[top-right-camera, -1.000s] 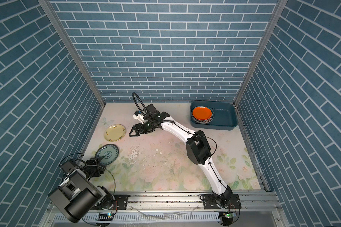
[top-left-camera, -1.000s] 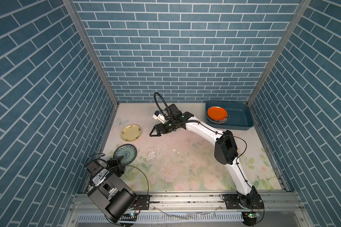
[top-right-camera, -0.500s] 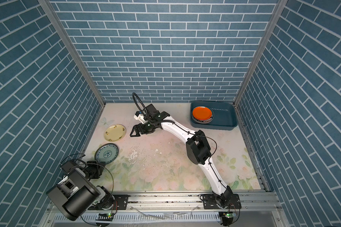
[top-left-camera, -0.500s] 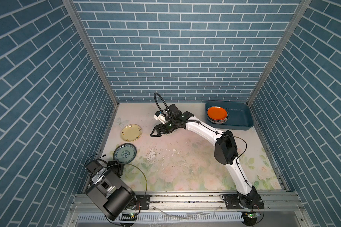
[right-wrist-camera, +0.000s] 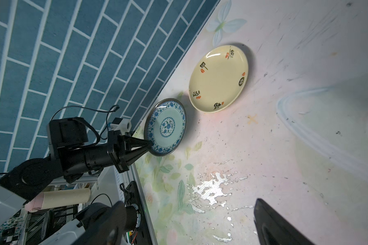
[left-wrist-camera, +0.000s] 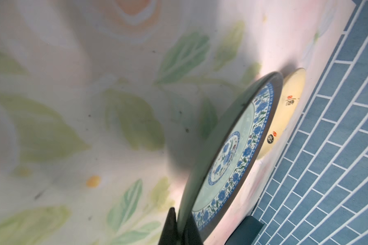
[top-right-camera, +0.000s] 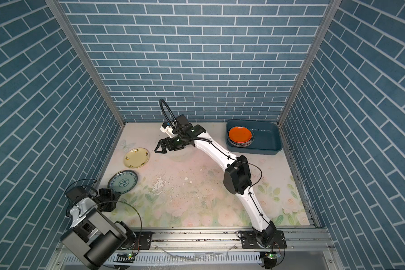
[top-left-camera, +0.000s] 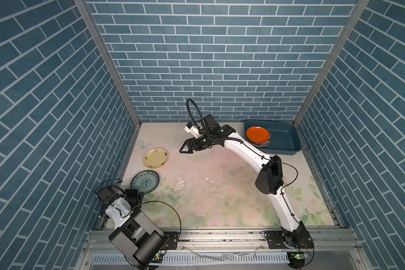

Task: Place the plates into the plastic bin on the countertop
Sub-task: Pick up the plate from the middle-left of the table.

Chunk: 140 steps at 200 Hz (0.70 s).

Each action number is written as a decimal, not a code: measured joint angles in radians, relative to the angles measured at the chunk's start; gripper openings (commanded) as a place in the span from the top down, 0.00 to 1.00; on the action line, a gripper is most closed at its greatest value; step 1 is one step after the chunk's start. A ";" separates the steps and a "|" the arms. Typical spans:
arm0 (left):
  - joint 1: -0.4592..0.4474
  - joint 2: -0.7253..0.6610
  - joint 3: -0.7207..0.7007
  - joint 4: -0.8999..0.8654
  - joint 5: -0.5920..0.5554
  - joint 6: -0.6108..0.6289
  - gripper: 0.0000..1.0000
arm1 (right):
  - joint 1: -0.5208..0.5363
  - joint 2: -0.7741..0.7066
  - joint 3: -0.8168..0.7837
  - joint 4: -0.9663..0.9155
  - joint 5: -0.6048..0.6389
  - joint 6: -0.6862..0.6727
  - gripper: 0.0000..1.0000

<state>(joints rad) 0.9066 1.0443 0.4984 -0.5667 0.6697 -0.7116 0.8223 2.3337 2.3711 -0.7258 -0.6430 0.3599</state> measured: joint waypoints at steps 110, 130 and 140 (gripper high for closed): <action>-0.569 0.124 0.610 -0.198 -0.079 -0.090 1.00 | -0.259 -0.176 -0.002 -0.035 0.168 0.029 0.05; -0.747 0.294 0.763 -0.131 -0.087 -0.105 1.00 | -0.297 -0.254 -0.026 -0.053 0.245 0.029 0.05; -0.823 0.382 0.842 -0.093 -0.081 -0.110 1.00 | -0.313 -0.288 -0.043 -0.060 0.284 0.029 0.05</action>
<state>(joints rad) 0.0834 1.4265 1.3407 -0.6601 0.5888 -0.8219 0.5095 2.0460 2.3276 -0.7860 -0.3592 0.3893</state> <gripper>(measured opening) 0.076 0.948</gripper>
